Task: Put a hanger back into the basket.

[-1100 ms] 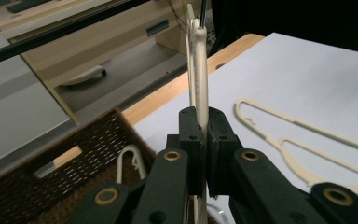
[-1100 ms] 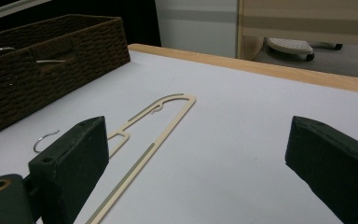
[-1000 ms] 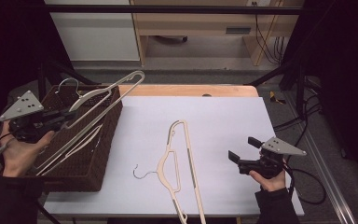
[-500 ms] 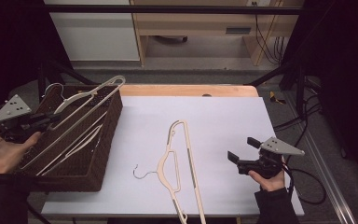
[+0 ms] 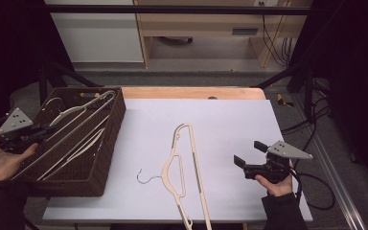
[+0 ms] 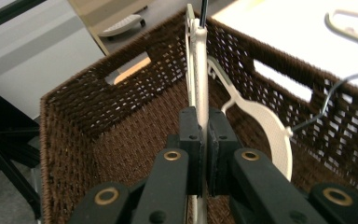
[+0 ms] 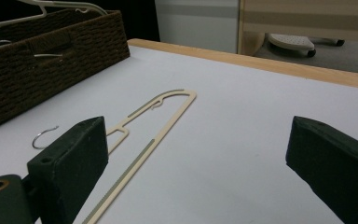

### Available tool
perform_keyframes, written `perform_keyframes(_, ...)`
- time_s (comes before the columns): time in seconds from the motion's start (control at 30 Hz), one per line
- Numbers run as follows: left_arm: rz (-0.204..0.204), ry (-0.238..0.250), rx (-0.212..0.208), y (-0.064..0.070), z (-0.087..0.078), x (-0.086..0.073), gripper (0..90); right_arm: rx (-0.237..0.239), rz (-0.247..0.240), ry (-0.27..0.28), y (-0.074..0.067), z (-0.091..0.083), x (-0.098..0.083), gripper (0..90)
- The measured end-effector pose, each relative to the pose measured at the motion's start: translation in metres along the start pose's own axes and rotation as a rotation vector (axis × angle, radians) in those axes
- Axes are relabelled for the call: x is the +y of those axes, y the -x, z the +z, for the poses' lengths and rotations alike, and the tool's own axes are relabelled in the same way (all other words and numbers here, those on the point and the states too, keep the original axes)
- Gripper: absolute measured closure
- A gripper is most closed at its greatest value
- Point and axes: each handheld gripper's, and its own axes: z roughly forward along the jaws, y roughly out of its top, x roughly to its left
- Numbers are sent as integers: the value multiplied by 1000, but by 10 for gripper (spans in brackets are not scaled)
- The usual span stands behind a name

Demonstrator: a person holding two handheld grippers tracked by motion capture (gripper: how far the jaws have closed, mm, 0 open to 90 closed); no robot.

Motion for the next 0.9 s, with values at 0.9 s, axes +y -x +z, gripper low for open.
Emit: perform_keyframes(0.9,-154,-173,-113,26,16,-18,730,8,-3,0,-3,2,0,64)
